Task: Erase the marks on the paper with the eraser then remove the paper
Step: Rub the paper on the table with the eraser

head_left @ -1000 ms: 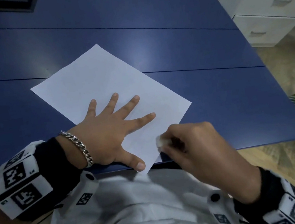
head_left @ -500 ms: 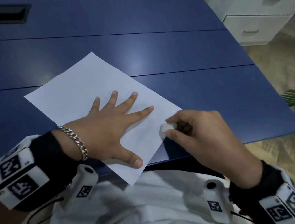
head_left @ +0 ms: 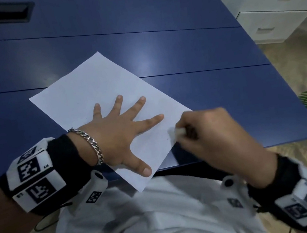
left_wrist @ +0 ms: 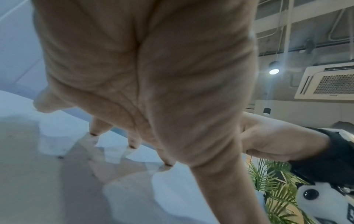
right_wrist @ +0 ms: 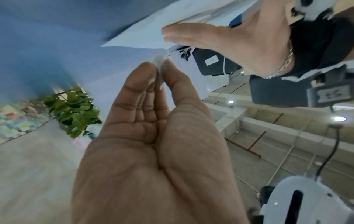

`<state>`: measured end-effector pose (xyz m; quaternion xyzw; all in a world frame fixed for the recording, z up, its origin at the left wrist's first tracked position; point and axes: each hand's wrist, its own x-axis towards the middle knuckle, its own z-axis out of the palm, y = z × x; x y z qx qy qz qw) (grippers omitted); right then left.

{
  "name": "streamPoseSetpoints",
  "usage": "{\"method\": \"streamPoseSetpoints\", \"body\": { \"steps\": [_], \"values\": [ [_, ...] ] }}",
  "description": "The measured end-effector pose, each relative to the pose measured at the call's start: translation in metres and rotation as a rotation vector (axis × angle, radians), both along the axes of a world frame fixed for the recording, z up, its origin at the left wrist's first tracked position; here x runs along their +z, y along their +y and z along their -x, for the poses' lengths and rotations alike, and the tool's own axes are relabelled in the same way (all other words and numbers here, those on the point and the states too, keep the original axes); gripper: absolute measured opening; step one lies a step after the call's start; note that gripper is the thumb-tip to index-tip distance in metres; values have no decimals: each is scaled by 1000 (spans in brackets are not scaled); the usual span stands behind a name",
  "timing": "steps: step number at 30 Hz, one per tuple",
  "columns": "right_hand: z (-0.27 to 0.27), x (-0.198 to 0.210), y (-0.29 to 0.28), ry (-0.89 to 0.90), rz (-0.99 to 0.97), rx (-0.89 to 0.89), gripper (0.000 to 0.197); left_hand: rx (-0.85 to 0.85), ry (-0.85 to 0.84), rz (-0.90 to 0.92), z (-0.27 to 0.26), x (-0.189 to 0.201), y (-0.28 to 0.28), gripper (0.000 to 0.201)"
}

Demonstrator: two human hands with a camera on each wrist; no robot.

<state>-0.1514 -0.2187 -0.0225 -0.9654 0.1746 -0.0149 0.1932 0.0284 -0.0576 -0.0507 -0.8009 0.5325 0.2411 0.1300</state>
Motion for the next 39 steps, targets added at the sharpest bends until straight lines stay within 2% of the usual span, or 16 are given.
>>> {"method": "streamPoseSetpoints", "body": {
  "steps": [3, 9, 14, 19, 22, 25, 29, 34, 39],
  "values": [
    [5, 15, -25, -97, -64, -118, 11, -20, -20, 20, 0, 1, -1, 125],
    [-3, 2, -12, -33, -232, -125, 3, 17, 7, 132, 5, 1, -9, 113],
    [-10, -11, -4, -26, -157, -91, 7, 41, 50, 72, 5, -1, -11, 120],
    [0, -5, 5, 143, -226, 68, 8, 30, 33, 60, 6, -2, -11, 120],
    [-8, -5, -17, 54, -132, -20, 10, 30, 39, 64, 6, -1, -11, 119],
    [-10, -7, -23, 19, -118, -88, 10, 7, 52, 72, 2, 0, -8, 124],
    [-9, -6, -22, 30, -112, -90, 11, -30, 119, 95, -14, 5, 3, 140],
    [-13, 1, -19, 8, -168, -69, 15, -32, 99, 77, -18, 5, -1, 129],
    [-24, -5, -10, 15, -67, -40, 7, -5, 68, 22, -12, -1, -8, 133]
  ]
}}
